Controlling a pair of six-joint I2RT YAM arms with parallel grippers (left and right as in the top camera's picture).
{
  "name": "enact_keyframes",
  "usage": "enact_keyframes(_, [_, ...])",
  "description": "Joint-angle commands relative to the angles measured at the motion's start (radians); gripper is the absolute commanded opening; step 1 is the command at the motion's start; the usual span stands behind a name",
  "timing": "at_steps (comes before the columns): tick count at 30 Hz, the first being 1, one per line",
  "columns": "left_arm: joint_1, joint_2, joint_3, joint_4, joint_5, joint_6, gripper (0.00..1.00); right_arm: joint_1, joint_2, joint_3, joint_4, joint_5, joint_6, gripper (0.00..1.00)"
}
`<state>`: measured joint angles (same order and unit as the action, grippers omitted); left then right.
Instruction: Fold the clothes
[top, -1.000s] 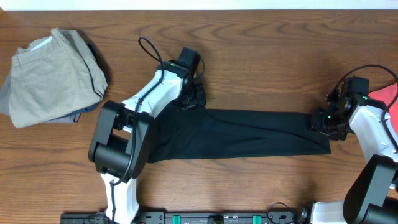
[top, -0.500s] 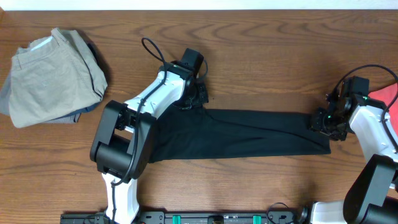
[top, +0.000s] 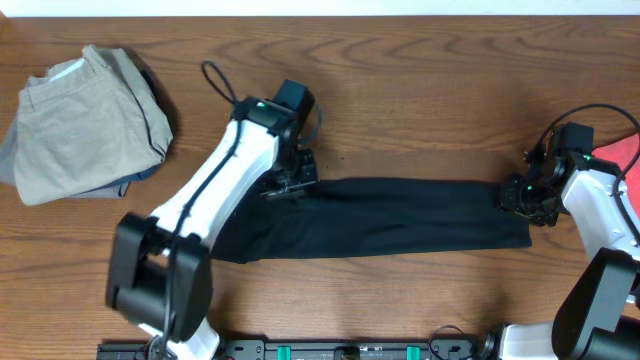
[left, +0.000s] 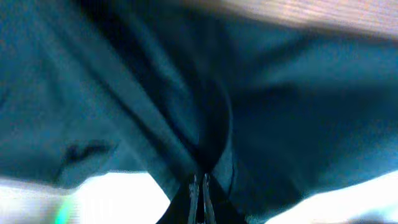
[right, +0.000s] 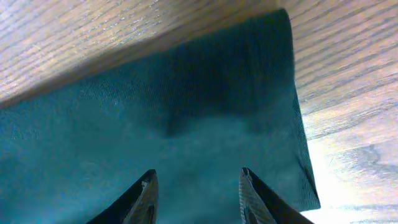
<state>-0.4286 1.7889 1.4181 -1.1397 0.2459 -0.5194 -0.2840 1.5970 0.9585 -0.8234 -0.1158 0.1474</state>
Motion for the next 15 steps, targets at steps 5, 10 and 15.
enact_keyframes(5, [-0.032, 0.006, -0.067, -0.037, -0.031, -0.023, 0.06, 0.003, 0.005, -0.003, 0.0, 0.007, -0.015, 0.41])
enact_keyframes(10, [-0.046, 0.006, -0.136, -0.034, -0.032, -0.035, 0.47, 0.003, 0.005, -0.003, 0.0, 0.007, -0.015, 0.41])
enact_keyframes(15, [-0.004, -0.008, -0.107, -0.033, -0.132, -0.032, 0.52, 0.003, 0.005, -0.003, 0.001, 0.007, -0.015, 0.41])
